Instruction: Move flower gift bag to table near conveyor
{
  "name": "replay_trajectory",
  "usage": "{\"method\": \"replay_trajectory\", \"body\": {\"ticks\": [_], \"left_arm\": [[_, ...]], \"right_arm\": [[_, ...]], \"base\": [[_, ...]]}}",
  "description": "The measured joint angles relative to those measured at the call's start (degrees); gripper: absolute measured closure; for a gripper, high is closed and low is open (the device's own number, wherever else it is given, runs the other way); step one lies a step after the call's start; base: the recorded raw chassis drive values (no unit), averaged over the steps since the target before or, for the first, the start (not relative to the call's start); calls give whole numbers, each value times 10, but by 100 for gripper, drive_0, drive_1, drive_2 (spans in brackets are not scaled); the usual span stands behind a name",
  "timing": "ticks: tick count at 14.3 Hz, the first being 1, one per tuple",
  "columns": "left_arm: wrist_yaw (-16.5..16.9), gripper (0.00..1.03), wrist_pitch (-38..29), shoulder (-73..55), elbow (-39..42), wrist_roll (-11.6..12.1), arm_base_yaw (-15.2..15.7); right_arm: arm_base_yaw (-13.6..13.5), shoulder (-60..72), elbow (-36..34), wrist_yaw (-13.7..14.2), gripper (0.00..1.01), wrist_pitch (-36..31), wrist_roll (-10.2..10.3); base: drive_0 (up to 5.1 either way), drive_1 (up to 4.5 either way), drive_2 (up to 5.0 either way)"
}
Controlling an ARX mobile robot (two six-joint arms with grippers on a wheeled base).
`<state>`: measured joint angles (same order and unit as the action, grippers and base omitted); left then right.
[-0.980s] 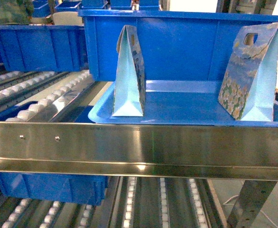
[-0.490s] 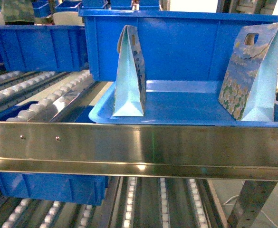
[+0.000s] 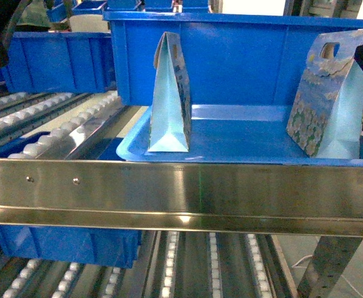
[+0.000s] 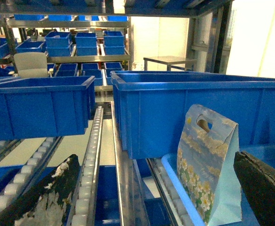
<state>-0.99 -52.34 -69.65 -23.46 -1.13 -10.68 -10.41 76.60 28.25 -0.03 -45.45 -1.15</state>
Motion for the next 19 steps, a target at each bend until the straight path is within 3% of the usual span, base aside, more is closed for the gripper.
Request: {"method": "replay_trajectory", "body": {"ticks": [9,12,16,19], "left_arm": [[-1,5,0,0,0,0,0],[-1,5,0,0,0,0,0],[-1,5,0,0,0,0,0],[-1,5,0,0,0,0,0]], "right_arm": [[9,30,91,-8,3,46,0],[12,97,163,-20,3,67,-10],[37,228,291,-35,3,141,-46],[45,263,325,-45,3,172,-38]], "base": [[0,0,0],[0,0,0],[0,0,0],[0,0,0]]}}
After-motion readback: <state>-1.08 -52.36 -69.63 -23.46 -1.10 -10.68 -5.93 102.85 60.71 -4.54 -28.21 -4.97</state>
